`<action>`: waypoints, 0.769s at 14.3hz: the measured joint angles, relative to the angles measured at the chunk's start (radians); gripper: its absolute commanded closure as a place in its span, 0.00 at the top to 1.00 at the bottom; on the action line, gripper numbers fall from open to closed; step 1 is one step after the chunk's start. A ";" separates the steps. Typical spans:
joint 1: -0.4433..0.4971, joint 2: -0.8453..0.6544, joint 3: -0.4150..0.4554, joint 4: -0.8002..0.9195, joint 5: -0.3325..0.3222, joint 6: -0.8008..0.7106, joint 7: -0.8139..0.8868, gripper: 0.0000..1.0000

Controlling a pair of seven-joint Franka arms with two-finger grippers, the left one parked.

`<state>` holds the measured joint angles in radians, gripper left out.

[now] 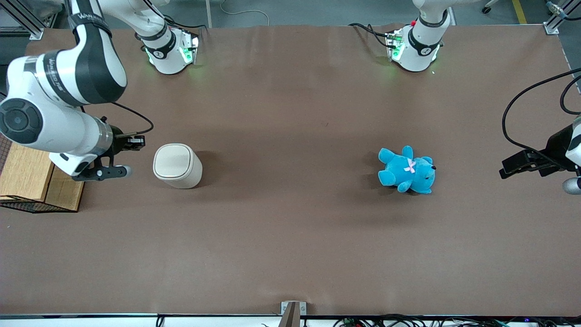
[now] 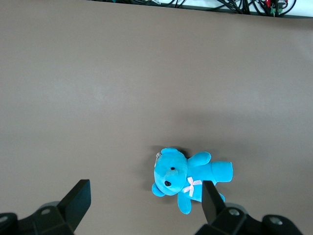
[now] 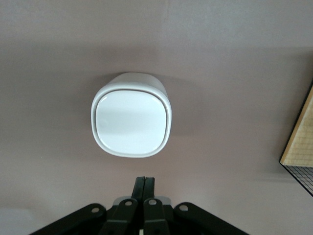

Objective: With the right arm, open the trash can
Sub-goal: 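Lower the right gripper onto the trash can lid's edge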

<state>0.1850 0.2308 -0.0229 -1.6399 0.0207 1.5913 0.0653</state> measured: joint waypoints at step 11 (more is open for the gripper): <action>0.039 0.141 -0.001 -0.017 0.056 0.100 0.030 0.00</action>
<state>0.2236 0.3716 -0.0235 -1.6574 0.0767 1.6909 0.0949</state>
